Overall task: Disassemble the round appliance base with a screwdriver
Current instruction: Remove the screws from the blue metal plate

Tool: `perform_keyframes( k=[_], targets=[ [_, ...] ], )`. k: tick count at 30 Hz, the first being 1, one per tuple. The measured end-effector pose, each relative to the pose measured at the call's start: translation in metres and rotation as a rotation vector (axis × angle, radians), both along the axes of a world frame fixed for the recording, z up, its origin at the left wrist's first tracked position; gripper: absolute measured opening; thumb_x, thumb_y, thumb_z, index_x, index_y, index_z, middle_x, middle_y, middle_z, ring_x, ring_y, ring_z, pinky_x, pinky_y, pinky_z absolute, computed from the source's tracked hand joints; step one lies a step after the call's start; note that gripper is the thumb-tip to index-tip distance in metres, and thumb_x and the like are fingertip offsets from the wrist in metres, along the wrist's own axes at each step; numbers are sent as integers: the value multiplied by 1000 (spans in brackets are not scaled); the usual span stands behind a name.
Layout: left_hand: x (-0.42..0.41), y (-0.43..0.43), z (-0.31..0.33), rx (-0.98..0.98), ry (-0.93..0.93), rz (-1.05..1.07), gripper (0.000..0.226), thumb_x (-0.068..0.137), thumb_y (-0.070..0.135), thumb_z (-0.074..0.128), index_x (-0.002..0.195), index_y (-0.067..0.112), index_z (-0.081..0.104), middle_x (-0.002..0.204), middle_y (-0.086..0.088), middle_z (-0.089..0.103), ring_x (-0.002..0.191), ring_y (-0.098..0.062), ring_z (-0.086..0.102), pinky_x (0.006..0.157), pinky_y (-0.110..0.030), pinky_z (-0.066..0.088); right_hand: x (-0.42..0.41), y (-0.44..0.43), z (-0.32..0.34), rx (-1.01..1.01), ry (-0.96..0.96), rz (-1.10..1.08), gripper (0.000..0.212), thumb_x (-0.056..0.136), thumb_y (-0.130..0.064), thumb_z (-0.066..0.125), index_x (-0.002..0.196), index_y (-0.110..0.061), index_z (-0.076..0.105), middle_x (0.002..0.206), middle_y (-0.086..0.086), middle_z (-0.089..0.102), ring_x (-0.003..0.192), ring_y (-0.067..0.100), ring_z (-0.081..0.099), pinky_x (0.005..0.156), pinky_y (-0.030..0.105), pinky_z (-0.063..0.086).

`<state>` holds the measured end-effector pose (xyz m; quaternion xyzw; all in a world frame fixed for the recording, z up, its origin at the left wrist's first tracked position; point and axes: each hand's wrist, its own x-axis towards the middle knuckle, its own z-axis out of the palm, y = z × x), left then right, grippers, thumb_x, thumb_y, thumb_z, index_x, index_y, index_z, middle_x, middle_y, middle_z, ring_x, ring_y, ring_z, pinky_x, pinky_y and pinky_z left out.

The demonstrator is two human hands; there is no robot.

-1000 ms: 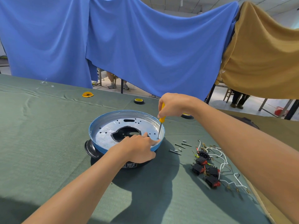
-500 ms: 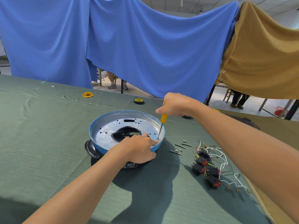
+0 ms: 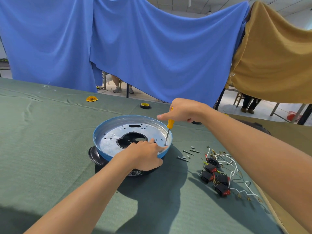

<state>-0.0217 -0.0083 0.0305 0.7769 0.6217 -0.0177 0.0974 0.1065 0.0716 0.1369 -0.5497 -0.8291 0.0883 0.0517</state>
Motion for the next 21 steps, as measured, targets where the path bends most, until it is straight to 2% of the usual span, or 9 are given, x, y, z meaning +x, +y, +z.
perform_keyframes(
  k=[2, 5, 7, 10, 12, 14, 16, 19, 21],
  targets=[
    [0, 0, -1, 1, -4, 0, 54, 96, 42, 39, 148, 41, 27, 139, -6, 38, 123, -35, 43, 95, -49, 39, -1, -1, -2, 74, -1, -24, 57, 87, -59, 54, 58, -14, 35, 54, 0, 29, 47, 16, 28, 46, 27, 23],
    [0, 1, -1, 0, -2, -1, 54, 96, 43, 39, 149, 41, 27, 140, -5, 38, 124, -35, 43, 96, -49, 39, -2, 1, -4, 65, 49, -3, 28, 84, -30, 64, 80, -3, 64, 65, 3, 44, 56, 17, 38, 46, 25, 30],
    [0, 1, -1, -3, -4, 0, 54, 96, 43, 39, 149, 40, 27, 142, -4, 37, 125, -35, 42, 98, -50, 38, -1, 1, -3, 39, 44, 4, 26, 80, -24, 63, 94, -3, 68, 71, 4, 49, 61, 19, 43, 49, 24, 37],
    [0, 1, -2, -1, -4, 7, 53, 96, 44, 39, 148, 42, 28, 141, -5, 37, 126, -36, 41, 99, -51, 37, -2, 1, -5, 105, -33, -2, 42, 85, -48, 60, 67, -11, 51, 60, 1, 40, 58, 19, 39, 48, 28, 33],
    [-1, 2, -2, 0, -2, 8, 54, 96, 44, 39, 148, 43, 27, 143, -5, 35, 127, -35, 41, 100, -51, 37, -3, 3, -6, 138, -39, 7, 48, 87, -50, 59, 65, -8, 51, 60, 1, 37, 56, 17, 35, 50, 29, 28],
    [-1, 2, -2, -4, 0, 9, 54, 96, 44, 39, 149, 42, 26, 145, -5, 34, 128, -36, 40, 100, -52, 37, -3, 5, -6, 106, 16, 24, 33, 85, -33, 65, 85, 0, 66, 68, 4, 46, 61, 18, 40, 52, 29, 33],
    [-1, 2, -2, -5, 3, 9, 55, 96, 44, 39, 149, 42, 26, 147, -5, 33, 129, -36, 40, 100, -52, 37, -1, 4, -4, 70, 31, 30, 30, 81, -26, 64, 100, -3, 69, 75, 5, 53, 63, 18, 46, 50, 25, 40],
    [-1, 2, -3, 9, 9, 15, 54, 95, 45, 39, 148, 43, 26, 146, -5, 33, 129, -35, 40, 98, -51, 36, -1, 4, -5, 120, -20, 23, 40, 84, -46, 62, 81, -6, 63, 66, 2, 48, 59, 17, 43, 50, 27, 38],
    [-1, 2, -3, 11, 9, 15, 54, 95, 45, 39, 148, 43, 27, 146, -5, 34, 128, -35, 40, 98, -51, 37, 0, 4, -5, 148, -39, 28, 39, 86, -46, 62, 73, -9, 60, 63, 3, 47, 58, 17, 41, 49, 28, 32]
  ],
)
